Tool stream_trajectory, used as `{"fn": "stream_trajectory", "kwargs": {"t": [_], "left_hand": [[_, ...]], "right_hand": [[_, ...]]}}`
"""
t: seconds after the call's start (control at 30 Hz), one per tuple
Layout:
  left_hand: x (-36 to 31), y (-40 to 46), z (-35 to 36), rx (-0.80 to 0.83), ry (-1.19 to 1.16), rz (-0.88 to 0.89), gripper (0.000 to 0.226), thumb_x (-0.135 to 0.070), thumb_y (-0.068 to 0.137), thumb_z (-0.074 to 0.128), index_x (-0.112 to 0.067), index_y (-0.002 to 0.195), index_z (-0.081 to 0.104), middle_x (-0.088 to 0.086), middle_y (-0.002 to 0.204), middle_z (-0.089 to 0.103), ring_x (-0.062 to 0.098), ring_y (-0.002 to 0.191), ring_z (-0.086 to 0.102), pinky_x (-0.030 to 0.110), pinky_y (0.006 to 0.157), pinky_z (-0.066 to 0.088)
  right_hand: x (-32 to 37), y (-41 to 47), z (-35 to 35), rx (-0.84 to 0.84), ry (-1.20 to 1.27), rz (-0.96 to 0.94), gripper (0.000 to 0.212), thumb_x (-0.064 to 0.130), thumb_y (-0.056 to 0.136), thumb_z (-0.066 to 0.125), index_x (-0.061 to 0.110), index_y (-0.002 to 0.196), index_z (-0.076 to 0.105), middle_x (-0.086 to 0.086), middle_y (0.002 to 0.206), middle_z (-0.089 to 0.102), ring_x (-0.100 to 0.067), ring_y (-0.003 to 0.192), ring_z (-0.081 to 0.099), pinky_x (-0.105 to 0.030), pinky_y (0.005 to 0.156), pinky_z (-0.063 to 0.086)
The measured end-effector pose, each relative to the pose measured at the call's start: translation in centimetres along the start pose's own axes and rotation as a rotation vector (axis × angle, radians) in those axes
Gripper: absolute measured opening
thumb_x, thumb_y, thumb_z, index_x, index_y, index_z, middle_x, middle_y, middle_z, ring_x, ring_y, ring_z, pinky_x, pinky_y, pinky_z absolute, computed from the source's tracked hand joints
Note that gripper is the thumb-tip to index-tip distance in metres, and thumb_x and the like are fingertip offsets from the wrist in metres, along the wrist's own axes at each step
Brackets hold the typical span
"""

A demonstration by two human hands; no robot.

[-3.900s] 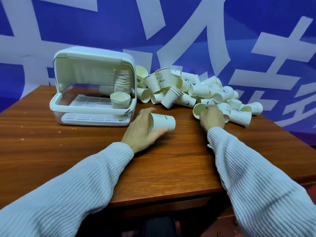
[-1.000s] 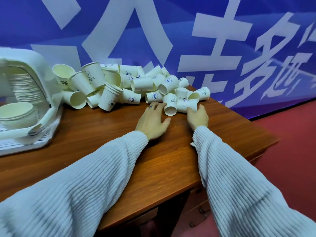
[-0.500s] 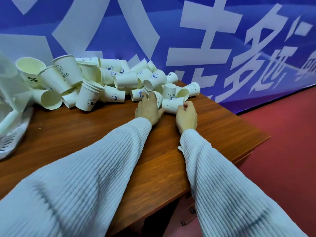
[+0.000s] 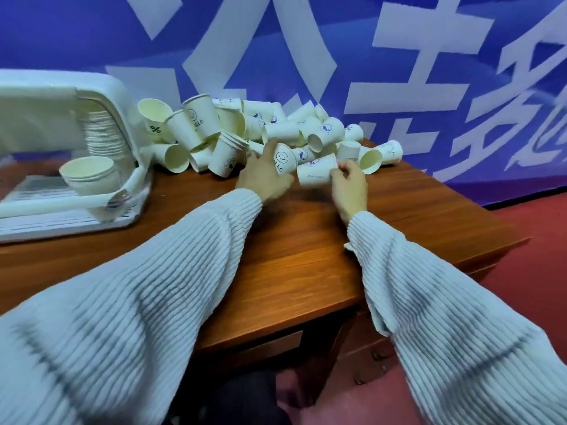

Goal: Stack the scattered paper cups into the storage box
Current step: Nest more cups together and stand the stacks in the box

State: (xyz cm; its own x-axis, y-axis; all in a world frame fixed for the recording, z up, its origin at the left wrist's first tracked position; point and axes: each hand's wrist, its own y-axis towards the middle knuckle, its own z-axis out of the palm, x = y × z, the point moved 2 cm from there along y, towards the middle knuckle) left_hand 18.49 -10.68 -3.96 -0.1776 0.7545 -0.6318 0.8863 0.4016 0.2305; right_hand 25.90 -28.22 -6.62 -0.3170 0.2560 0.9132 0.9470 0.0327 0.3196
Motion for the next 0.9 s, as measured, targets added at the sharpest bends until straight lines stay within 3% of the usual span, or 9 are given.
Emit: {"fn": "stream_trajectory", "kwargs": {"t": [0.13, 0.27, 0.43, 0.53, 0.6, 0.73, 0.9], "left_hand": [[2.1, -2.5, -6.3, -0.094, -0.024, 0.005, 0.090, -0.043, 0.084, 0.063, -0.028, 0.161, 0.020, 0.017, 0.153, 0.043, 0.036, 0.142, 0.041, 0.042, 0.114, 0.036], [4.4, -5.4, -12.7, -0.220, -0.036, 0.044, 0.093, -0.045, 0.081, 0.059, -0.022, 0.163, 0.022, 0.010, 0.156, 0.046, 0.030, 0.143, 0.043, 0.041, 0.116, 0.036], [9.0, -8.8, -19.2, -0.440, -0.075, 0.038, 0.083, -0.050, 0.092, 0.061, -0.028, 0.162, 0.023, 0.005, 0.155, 0.048, 0.027, 0.140, 0.047, 0.037, 0.114, 0.036], [12.0, -10.7, -22.7, -0.582, -0.103, -0.034, 0.083, -0.059, 0.093, 0.058, -0.034, 0.162, 0.019, 0.010, 0.145, 0.056, 0.032, 0.131, 0.053, 0.043, 0.109, 0.042], [14.1, -11.7, -24.7, -0.639, -0.129, -0.105, 0.088, -0.062, 0.088, 0.056, -0.038, 0.161, 0.013, 0.014, 0.139, 0.059, 0.036, 0.125, 0.055, 0.048, 0.107, 0.044], [17.2, -13.1, -27.0, -0.670, -0.152, -0.142, 0.097, -0.049, 0.087, 0.064, -0.037, 0.161, 0.003, 0.006, 0.131, 0.058, 0.030, 0.116, 0.060, 0.053, 0.104, 0.047], [19.6, -13.6, -27.8, -0.697, -0.193, -0.123, 0.099, -0.047, 0.077, 0.069, -0.038, 0.157, 0.012, 0.002, 0.152, 0.045, 0.029, 0.132, 0.052, 0.057, 0.108, 0.044]], "right_hand": [[4.7, -1.7, 3.6, 0.072, 0.081, -0.097, 0.012, 0.012, 0.097, 0.054, 0.010, 0.100, 0.066, 0.007, 0.083, 0.059, 0.000, 0.072, 0.051, -0.019, 0.068, 0.042], [9.7, -4.3, 7.6, 0.143, 0.130, -0.188, 0.010, 0.011, 0.095, 0.055, 0.016, 0.090, 0.062, 0.011, 0.077, 0.056, -0.001, 0.068, 0.049, -0.016, 0.063, 0.039], [14.6, -7.9, 13.0, 0.287, 0.154, -0.301, 0.011, 0.018, 0.094, 0.057, 0.016, 0.093, 0.068, 0.002, 0.090, 0.068, -0.009, 0.082, 0.060, -0.029, 0.076, 0.050], [17.2, -9.7, 16.2, 0.343, 0.154, -0.405, 0.010, 0.022, 0.096, 0.063, 0.019, 0.094, 0.072, 0.013, 0.090, 0.070, 0.002, 0.087, 0.063, -0.025, 0.084, 0.053], [18.7, -10.7, 18.3, 0.383, 0.135, -0.486, 0.010, 0.025, 0.095, 0.065, 0.020, 0.095, 0.074, 0.013, 0.089, 0.072, -0.005, 0.089, 0.066, -0.032, 0.087, 0.055], [21.2, -12.3, 22.0, 0.468, -0.029, -0.663, 0.014, 0.028, 0.096, 0.063, 0.028, 0.102, 0.076, 0.011, 0.099, 0.075, -0.013, 0.096, 0.067, -0.036, 0.088, 0.054], [22.1, -12.7, 25.5, 0.635, -0.439, -0.799, 0.029, 0.030, 0.099, 0.056, 0.031, 0.121, 0.074, 0.002, 0.122, 0.075, -0.028, 0.113, 0.068, -0.044, 0.097, 0.054]]}}
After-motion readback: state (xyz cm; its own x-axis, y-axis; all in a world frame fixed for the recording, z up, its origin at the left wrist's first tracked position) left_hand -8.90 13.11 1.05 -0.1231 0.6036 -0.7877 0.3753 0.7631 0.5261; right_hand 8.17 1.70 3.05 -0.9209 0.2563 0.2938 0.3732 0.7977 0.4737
